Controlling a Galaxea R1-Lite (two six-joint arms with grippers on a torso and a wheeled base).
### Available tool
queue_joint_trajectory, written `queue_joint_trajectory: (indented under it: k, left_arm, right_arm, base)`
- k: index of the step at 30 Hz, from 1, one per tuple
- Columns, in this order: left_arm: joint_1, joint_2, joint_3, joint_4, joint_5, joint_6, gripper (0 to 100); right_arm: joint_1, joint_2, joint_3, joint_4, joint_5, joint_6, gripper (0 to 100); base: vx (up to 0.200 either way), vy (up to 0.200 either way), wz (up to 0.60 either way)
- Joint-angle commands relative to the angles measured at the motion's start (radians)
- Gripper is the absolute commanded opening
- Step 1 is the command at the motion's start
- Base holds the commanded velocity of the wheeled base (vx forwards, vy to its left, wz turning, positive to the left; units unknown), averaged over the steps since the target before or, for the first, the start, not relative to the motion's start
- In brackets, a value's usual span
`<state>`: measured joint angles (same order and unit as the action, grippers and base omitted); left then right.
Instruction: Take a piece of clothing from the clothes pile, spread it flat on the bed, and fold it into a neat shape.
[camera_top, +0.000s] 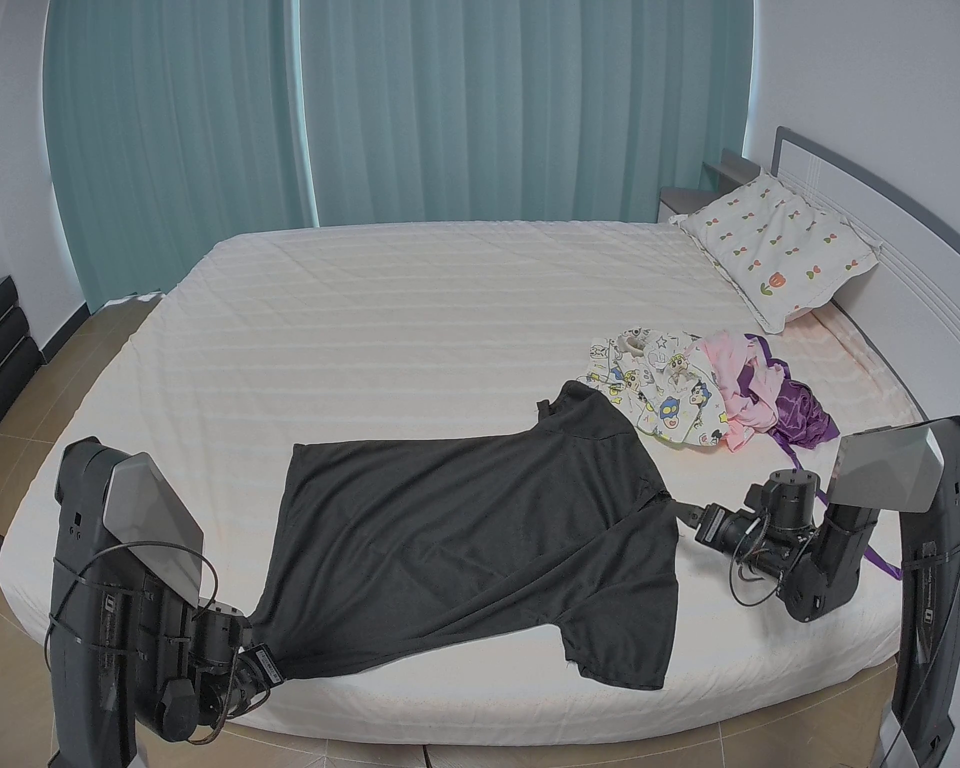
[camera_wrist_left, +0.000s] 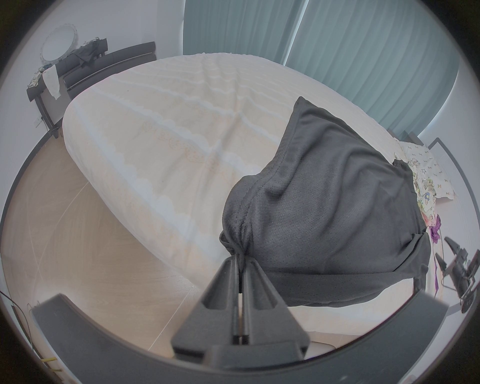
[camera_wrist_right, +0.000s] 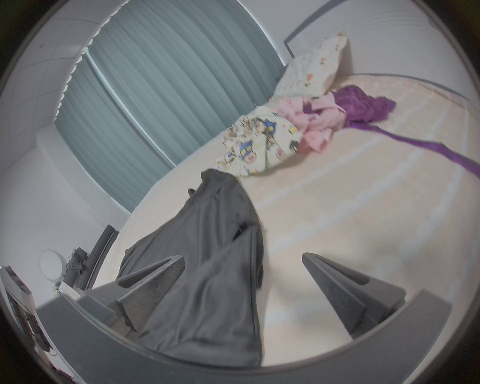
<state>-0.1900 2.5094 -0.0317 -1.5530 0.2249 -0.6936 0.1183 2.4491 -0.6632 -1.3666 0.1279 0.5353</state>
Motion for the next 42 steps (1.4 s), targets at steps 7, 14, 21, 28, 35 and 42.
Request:
queue_joint_trajectory:
  k: [7, 14, 21, 28, 35, 42]
  left_arm:
    - [0.0, 0.003, 0.001, -0.018, 0.001, -0.001, 0]
    - [0.0, 0.003, 0.001, -0.018, 0.001, -0.001, 0]
    - [0.0, 0.003, 0.001, -0.018, -0.001, -0.001, 0]
    - [0.0, 0.003, 0.001, -0.018, -0.001, -0.001, 0]
    - [0.0, 0.005, 0.001, -0.018, -0.001, -0.001, 0]
    - [0.0, 0.005, -0.001, -0.018, 0.001, -0.001, 0]
  right_arm:
    - [0.103, -0.141, 0.456, -0.12, 0.029, 0.137, 100]
    - [0.224, -0.114, 0.544, -0.124, 0.021, 0.206, 100]
    - [0.264, -0.021, 0.583, -0.184, 0.012, 0.206, 100]
    - [0.37, 0.024, 0.594, -0.201, -0.088, 0.21, 100]
    - [0.374, 0.025, 0.591, -0.201, -0.09, 0.216, 100]
    - [0.388, 0.036, 0.57, -0.201, -0.083, 0.215, 100]
  base:
    - [0.0, 0.0, 0.0]
    - [0.0, 0.0, 0.0]
    - [0.0, 0.0, 0.0]
    - [0.0, 0.0, 0.0]
    - [0.0, 0.0, 0.0]
    - [0.0, 0.0, 0.0]
